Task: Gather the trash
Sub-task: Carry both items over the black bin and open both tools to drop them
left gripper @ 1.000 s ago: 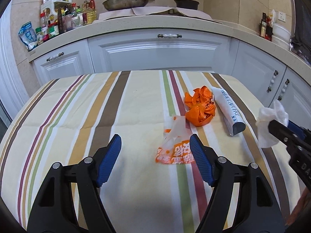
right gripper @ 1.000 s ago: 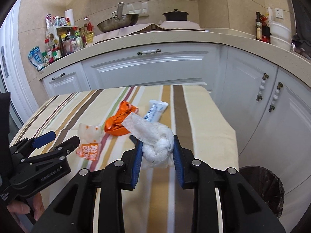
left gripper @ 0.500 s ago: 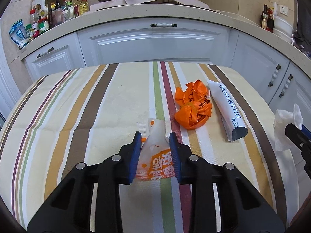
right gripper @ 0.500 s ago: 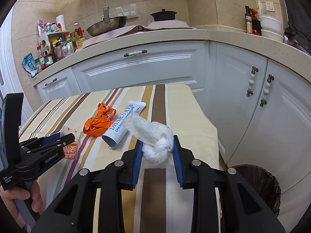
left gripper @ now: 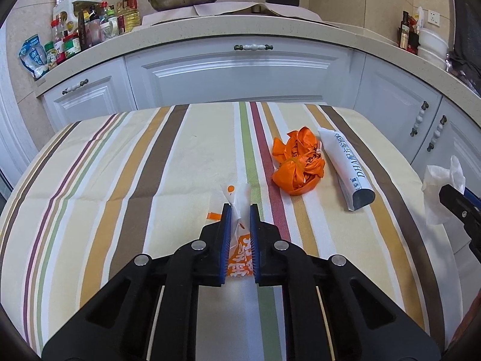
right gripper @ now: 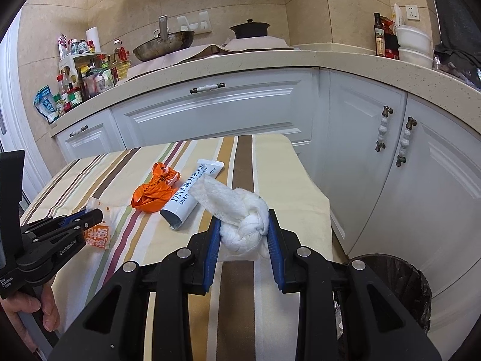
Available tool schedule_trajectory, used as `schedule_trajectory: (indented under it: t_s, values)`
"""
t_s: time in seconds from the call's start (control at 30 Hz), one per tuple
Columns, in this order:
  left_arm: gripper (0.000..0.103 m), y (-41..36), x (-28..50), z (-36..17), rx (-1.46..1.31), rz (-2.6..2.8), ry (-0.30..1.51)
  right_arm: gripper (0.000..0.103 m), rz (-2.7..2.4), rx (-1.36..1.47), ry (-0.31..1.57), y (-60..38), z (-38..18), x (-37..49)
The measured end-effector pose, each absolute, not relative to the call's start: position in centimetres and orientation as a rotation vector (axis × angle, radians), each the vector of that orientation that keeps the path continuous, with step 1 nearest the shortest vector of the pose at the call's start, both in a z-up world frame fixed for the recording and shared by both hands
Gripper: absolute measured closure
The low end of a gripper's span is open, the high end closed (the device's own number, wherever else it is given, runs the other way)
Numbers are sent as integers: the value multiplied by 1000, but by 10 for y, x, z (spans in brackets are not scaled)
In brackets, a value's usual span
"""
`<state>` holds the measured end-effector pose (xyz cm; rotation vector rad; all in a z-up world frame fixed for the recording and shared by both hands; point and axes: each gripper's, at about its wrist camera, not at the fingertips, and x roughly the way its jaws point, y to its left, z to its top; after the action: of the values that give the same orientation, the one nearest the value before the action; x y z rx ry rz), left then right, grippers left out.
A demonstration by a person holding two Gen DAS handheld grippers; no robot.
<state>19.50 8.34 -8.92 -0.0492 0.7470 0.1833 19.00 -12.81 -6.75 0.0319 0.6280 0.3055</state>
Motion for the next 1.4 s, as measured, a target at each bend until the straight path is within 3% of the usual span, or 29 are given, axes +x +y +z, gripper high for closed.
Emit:
schedule_trajectory:
  t_s: [0.67,1.4]
  values:
    - [92,49,123,-49,-15,73,655,72,229,12,571,-148,-46,123]
    - [92,-70,93,-39,63,-200,635,72,5,38,548,-235,-40,59]
